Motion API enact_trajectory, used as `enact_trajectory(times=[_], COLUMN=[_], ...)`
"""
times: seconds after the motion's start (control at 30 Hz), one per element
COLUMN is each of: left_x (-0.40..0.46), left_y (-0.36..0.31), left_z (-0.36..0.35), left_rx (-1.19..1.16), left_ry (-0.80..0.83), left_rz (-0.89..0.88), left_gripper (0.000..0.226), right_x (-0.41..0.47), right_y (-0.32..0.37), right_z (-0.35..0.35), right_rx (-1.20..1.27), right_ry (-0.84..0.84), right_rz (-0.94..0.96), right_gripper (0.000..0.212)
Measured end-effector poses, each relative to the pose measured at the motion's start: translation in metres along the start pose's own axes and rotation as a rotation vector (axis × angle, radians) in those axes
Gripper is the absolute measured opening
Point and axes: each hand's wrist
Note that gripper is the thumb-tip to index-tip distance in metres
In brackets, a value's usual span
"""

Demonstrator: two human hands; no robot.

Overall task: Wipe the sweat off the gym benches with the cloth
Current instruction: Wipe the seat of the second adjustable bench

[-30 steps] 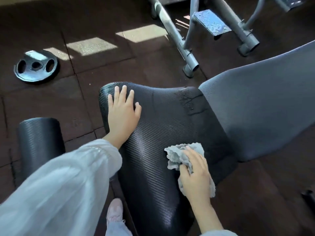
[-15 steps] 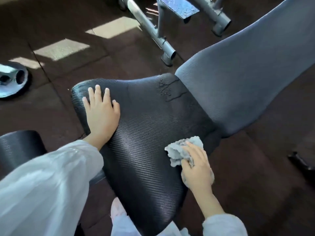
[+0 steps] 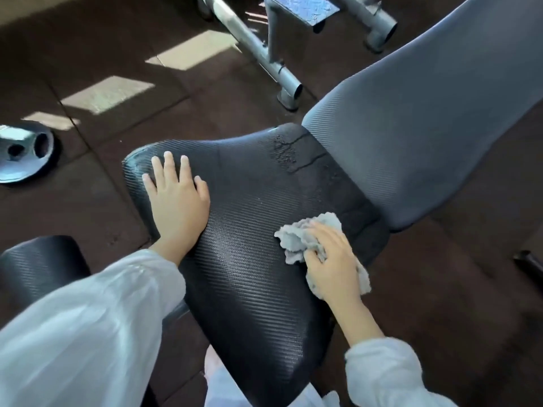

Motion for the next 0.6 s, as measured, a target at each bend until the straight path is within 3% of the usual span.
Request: enact_trajectory(times=[0.17, 0.3, 0.5, 0.6], left_x=[-0.001, -0.002, -0.003, -0.003], left_y=[-0.001, -0.002, -0.003, -0.002], left_z=[0.000, 0.002, 0.001, 0.001], left_rx=[0.001, 0.001, 0.020, 0.026], left_ry=[0.006, 0.008, -0.036, -0.019], left_rz=[0.014, 0.015, 0.010, 0.004], left_gripper=[0.048, 0.053, 0.070, 0.067], right_x=[0.052, 0.040, 0.116, 0.138], right_y=[0.045, 0.032, 0.043, 0.065], right_z=[-0.051, -0.041, -0.071, -0.095], right_rx=[0.022, 0.100, 0.054, 0.019], right_ry=[0.203, 0.382, 0.265, 0.356], right_rz=[0.144, 0.321, 0.169, 0.243], right_gripper=[0.037, 0.041, 0.037, 0.036])
Point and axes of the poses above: each hand's wrist, its own x-axis towards the middle knuckle, its own z-axis out of the back of the hand, y = z × x, and after that the axes turned 9 degrees about x, right-handed
